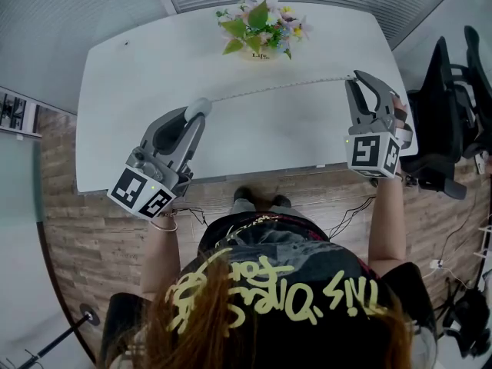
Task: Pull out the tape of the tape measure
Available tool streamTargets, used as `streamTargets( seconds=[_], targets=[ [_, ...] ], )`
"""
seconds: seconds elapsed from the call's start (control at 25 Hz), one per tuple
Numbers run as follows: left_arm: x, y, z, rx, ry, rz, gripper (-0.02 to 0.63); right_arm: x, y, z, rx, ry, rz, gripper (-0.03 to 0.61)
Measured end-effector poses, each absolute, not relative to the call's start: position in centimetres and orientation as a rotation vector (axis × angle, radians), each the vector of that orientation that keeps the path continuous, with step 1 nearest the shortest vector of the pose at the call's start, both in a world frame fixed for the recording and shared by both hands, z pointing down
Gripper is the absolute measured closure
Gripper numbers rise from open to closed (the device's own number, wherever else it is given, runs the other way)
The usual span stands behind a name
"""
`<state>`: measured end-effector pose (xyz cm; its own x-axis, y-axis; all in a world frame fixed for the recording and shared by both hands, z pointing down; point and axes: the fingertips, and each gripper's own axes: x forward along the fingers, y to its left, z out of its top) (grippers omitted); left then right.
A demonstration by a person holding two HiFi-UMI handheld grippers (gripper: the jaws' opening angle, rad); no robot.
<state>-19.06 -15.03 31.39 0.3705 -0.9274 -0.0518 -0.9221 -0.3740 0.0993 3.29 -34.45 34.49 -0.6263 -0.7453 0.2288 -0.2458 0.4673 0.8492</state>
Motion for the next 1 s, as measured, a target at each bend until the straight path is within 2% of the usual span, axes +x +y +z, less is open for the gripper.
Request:
streamTargets(
  seconds=[1.0],
  targets=[
    [-19.5,-14.1,30.9,2.53,-1.773,-0.167,0.554,3.1,-34.7,34.1,0.833,-2.146,-1.107,0.508]
  ],
)
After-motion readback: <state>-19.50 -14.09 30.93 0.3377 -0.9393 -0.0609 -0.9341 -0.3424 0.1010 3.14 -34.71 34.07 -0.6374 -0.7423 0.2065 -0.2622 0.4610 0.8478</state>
